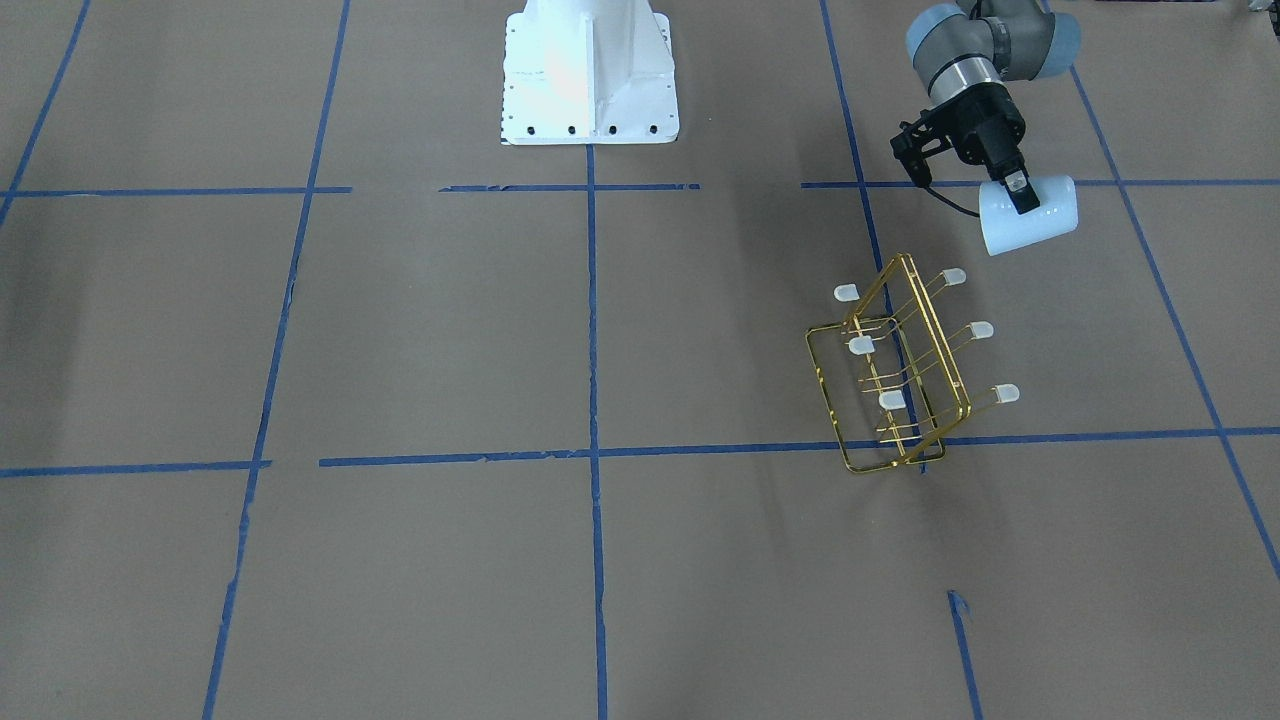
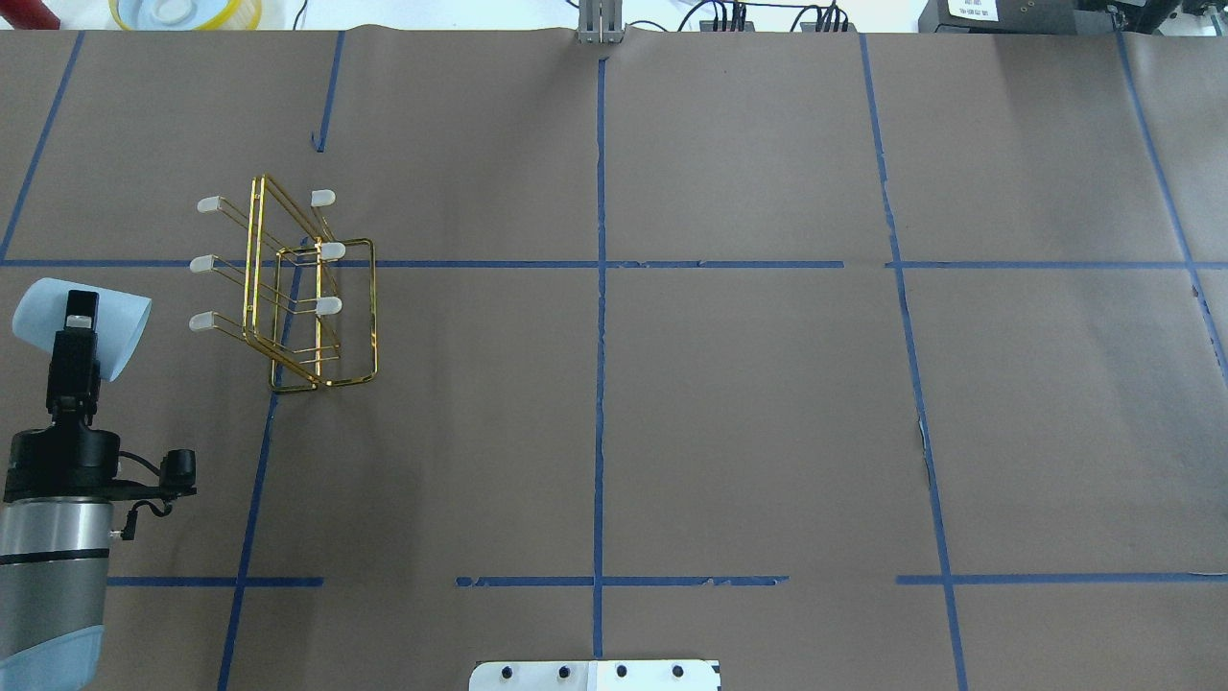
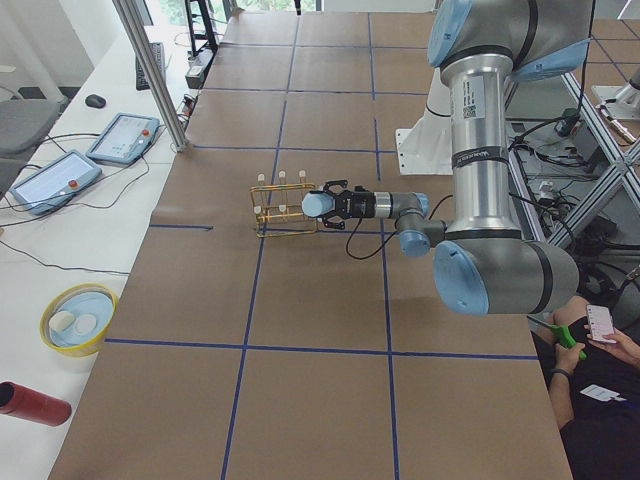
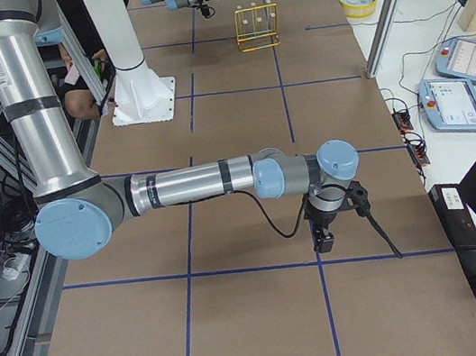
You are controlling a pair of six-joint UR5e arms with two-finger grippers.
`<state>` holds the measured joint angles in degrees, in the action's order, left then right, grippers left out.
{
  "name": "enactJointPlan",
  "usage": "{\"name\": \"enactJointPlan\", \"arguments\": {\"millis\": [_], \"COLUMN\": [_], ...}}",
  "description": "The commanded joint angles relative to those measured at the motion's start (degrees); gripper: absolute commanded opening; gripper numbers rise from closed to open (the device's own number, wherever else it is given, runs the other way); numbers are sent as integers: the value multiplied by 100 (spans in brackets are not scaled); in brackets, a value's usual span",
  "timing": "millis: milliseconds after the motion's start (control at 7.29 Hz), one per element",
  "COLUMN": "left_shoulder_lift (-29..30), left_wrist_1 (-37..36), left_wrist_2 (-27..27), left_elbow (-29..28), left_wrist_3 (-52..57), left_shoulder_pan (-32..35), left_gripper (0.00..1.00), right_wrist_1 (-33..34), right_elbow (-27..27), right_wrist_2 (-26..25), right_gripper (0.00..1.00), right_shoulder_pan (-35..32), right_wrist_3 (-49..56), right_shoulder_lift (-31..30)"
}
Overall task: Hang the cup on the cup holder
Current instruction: 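Raise the tilted cup with the left gripper toward the gold rack's pegs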
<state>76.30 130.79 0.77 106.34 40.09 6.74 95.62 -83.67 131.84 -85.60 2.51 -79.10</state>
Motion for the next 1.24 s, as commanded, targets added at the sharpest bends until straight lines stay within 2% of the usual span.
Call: {"name": "enactJointPlan", "arguments": {"millis": [0,1098], "left_shoulder_lift": [139,289], "left_wrist_1": [-36,-713], "left_wrist_2": [-42,-24], "left_elbow": [-43,-8], "left_wrist_3": [500,887], "left_shoulder_pan": [-32,100], "left_gripper": [25,25], "right_wrist_1": [0,0], "right_elbow": [0,0], "right_wrist_2": [0,0], "right_gripper": [100,100], "right_shoulder_pan": [9,0], "right_wrist_3": [-5,-5], "right_shoulder_lift": [0,0]}}
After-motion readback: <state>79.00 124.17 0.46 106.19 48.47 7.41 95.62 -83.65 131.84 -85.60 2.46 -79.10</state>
